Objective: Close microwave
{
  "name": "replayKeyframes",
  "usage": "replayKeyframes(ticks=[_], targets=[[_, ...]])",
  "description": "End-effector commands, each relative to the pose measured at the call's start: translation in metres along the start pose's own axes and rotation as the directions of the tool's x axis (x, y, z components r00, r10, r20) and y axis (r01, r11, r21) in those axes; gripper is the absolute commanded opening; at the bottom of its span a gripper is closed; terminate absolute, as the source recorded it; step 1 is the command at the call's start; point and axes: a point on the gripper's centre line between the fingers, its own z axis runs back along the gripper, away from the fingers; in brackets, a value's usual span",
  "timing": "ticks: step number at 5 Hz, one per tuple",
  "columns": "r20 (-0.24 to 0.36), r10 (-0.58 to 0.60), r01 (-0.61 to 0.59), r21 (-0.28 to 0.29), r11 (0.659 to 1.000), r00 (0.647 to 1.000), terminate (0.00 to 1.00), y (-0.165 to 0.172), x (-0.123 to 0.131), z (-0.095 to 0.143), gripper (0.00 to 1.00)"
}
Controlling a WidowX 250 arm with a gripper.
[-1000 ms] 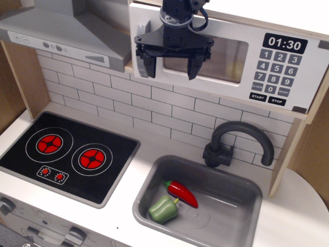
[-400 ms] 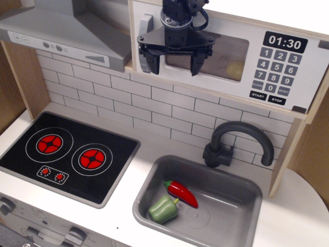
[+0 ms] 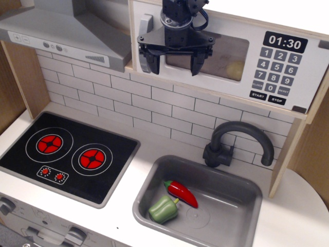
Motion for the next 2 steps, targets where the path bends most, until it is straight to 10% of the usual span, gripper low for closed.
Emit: replayKeyframes(ticks=[1,2], targets=[[0.07,0.011,-0.009,-0.03,0.999,0.997,0.0,0.0027,0.0172,0.0209,1.0],[0.07,0.011,-0.009,-0.03,0.999,0.997,1.0,0.0027,0.0172,0.0209,1.0]])
